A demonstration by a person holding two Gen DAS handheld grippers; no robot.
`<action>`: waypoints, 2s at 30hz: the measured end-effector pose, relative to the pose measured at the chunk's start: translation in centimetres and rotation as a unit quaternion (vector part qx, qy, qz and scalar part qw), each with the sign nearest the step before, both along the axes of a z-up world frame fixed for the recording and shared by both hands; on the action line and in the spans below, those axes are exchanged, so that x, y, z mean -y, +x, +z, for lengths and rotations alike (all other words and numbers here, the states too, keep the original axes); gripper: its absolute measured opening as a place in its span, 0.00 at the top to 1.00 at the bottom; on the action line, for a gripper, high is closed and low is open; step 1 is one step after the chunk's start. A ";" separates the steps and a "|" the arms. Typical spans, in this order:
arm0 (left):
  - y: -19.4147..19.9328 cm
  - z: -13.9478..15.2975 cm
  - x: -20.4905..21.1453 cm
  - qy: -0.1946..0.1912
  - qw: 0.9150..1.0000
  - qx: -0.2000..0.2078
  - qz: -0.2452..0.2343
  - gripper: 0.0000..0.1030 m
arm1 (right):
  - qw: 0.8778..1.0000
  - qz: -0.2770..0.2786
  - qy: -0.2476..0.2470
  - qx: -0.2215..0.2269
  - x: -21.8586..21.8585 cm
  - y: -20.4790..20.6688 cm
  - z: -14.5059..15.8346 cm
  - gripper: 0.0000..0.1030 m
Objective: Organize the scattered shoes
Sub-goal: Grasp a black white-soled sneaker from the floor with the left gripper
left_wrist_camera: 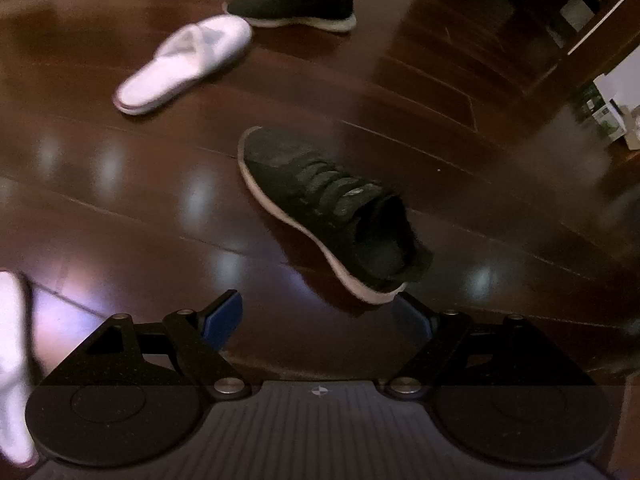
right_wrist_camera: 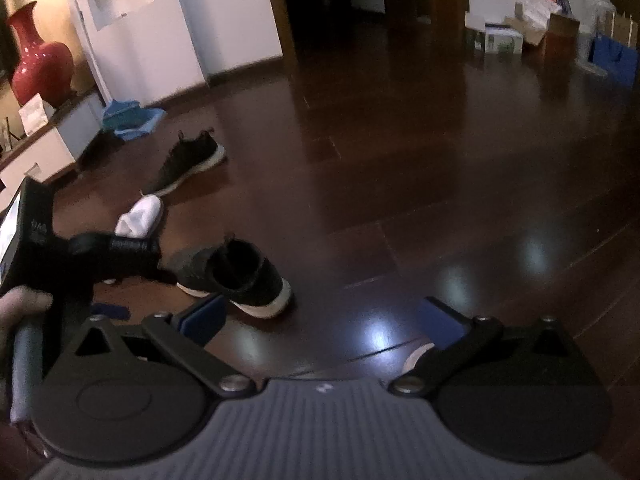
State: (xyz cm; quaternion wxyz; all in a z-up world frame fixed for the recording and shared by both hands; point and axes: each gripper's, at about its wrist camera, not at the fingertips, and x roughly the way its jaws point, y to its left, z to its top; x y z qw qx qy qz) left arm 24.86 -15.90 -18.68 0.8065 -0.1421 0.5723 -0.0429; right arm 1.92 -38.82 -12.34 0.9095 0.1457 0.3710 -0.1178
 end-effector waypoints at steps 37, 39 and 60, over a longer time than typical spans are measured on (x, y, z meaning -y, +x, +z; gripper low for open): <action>4.9 -10.4 1.8 -0.013 0.997 -0.071 -0.009 0.93 | 0.994 -0.039 0.003 -0.104 1.6 3.8 -6.1 0.00; 4.7 -10.3 1.4 -0.009 0.997 -0.072 -0.010 0.94 | 0.993 -0.037 -0.002 -0.109 1.3 4.1 -6.5 0.00; 5.1 -6.9 -0.6 -0.028 0.997 -0.076 -0.018 0.94 | 0.990 -0.018 -0.021 -0.139 -0.9 5.9 -7.9 0.00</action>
